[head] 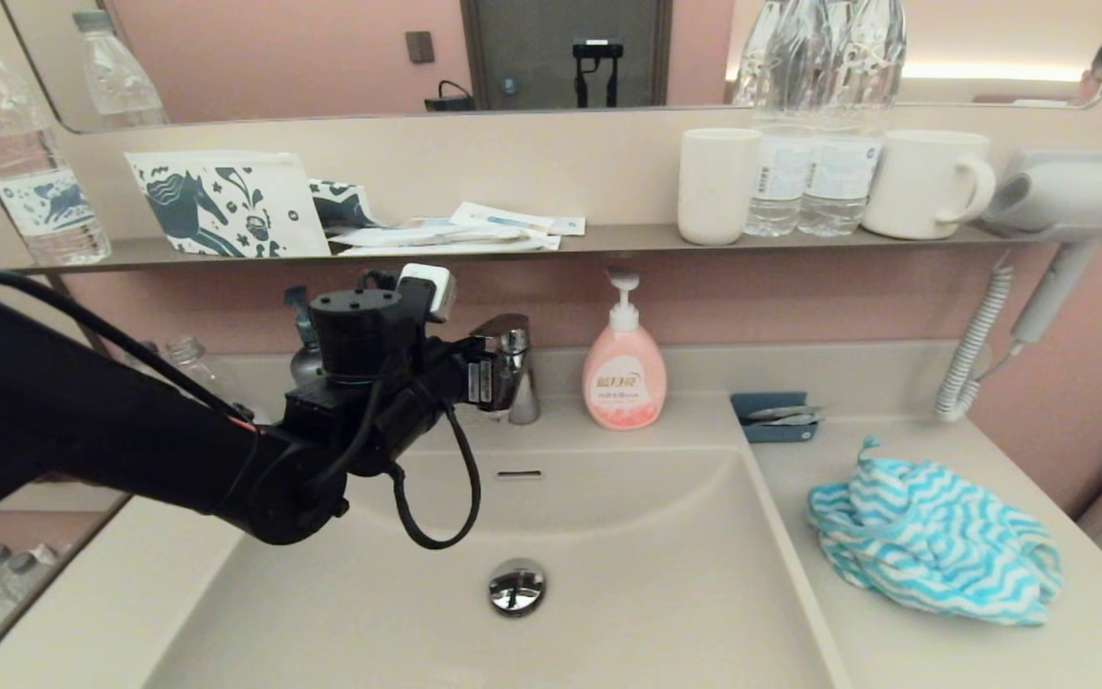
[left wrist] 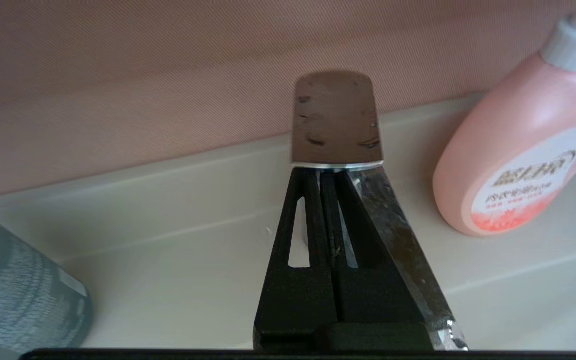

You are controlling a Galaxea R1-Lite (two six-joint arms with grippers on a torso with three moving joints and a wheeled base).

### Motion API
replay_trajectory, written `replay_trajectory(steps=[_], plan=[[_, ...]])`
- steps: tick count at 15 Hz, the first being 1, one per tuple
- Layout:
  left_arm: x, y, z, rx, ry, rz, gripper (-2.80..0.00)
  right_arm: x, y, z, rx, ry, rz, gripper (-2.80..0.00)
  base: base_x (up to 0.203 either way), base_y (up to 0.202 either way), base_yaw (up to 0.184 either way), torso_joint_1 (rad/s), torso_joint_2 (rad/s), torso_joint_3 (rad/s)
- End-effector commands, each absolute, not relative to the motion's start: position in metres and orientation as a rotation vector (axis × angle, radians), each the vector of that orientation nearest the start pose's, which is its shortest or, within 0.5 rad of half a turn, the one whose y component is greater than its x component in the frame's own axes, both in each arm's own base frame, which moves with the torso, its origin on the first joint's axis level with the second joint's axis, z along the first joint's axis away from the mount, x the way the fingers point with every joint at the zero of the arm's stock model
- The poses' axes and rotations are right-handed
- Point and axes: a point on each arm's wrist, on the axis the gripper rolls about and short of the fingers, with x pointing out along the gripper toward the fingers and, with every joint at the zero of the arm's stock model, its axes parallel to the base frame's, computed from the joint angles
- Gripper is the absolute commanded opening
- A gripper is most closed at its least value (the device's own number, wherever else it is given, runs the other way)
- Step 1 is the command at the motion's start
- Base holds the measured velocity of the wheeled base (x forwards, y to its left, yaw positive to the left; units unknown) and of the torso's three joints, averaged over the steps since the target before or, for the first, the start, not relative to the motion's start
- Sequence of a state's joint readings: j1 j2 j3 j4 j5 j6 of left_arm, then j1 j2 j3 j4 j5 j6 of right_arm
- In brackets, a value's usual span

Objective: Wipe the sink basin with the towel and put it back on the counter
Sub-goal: Turn on the faucet, then turn off the faucet

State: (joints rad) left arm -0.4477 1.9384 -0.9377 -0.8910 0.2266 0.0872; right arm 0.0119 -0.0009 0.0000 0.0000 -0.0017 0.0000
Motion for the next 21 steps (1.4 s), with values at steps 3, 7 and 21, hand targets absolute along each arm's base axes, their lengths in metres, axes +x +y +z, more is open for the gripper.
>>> replay_trajectory(steps=[3,7,21], plan=[[0.327,-0.154,0.172,0.113,0.067,-0.229,-2.8,-0.023,0.0,0.075,0.001,0.0,0.011,-2.8,0.0,0.0,0.0,0.0,0.0,0.0],[0.322,-0.155,0.172,0.115,0.073,-0.231,-2.8,-0.023,0.0,0.075,0.0,0.0,0.011,-2.8,0.0,0.0,0.0,0.0,0.0,0.0],[0.327,-0.153,0.196,0.126,0.036,-0.215,-2.8,-0.023,0.0,0.075,0.001,0.0,0.01,-2.8,0.0,0.0,0.0,0.0,0.0,0.0]])
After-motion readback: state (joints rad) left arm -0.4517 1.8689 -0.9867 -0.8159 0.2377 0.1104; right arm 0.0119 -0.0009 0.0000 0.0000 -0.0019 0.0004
